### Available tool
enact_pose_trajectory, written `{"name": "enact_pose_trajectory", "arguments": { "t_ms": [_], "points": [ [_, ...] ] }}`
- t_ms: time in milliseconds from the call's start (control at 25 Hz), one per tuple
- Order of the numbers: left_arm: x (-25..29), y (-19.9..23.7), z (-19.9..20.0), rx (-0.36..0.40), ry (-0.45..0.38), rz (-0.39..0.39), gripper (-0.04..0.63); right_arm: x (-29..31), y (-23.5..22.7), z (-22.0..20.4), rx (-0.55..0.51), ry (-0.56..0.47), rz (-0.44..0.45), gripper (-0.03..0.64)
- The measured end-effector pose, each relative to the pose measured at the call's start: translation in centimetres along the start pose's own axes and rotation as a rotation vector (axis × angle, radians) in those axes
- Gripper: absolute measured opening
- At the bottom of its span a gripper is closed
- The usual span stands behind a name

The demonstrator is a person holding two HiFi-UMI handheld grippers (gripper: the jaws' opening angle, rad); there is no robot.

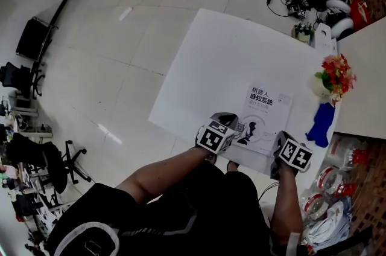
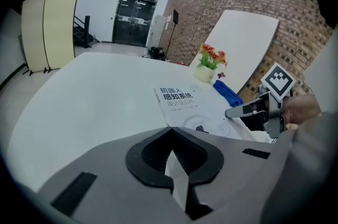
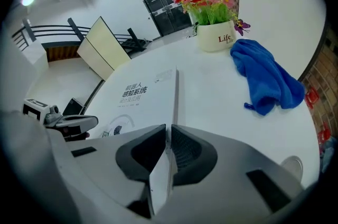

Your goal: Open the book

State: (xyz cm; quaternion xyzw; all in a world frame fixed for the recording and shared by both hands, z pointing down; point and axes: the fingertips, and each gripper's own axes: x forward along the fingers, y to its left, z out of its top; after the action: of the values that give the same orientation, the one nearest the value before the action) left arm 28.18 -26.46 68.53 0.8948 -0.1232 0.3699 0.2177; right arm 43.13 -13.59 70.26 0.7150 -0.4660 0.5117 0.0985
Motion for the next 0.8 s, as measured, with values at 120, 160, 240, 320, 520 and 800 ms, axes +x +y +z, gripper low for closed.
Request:
{"name": "enact_pose_trajectory", "arguments": {
  "t_ms": [120, 160, 240, 320, 520, 800],
  "points": [
    [-0.3, 0.0, 0.1, 0.001, -0.007, -0.004, -0.005, -0.5, 0.2, 0.4, 0.013, -0.025, -0.016, 0.026],
    [-0.5, 0.0, 0.1, 0.0, -0.009, -0.006, -0.005, -0.8, 0.4, 0.6, 0.019, -0.033, -0.017, 0.023],
    [-0.9, 0.0, 0.3, 0.003, -0.02, -0.008, -0.005, -1.5, 0.9, 1.0, 0.03, -0.051, -0.003, 0.016],
    [-1.5, 0.1, 1.0, 0.012, -0.04, -0.01, -0.005, -2.6, 1.9, 1.7, 0.037, -0.077, 0.029, 0.01],
    [-3.3, 0.9, 2.7, 0.029, -0.079, 0.009, -0.005, -6.0, 7.3, 3.9, -0.001, -0.141, 0.147, 0.005],
    [-8.9, 4.0, 6.4, -0.033, -0.247, 0.059, -0.005, -7.8, 18.7, 6.2, -0.118, -0.147, 0.342, 0.003]
  ]
}}
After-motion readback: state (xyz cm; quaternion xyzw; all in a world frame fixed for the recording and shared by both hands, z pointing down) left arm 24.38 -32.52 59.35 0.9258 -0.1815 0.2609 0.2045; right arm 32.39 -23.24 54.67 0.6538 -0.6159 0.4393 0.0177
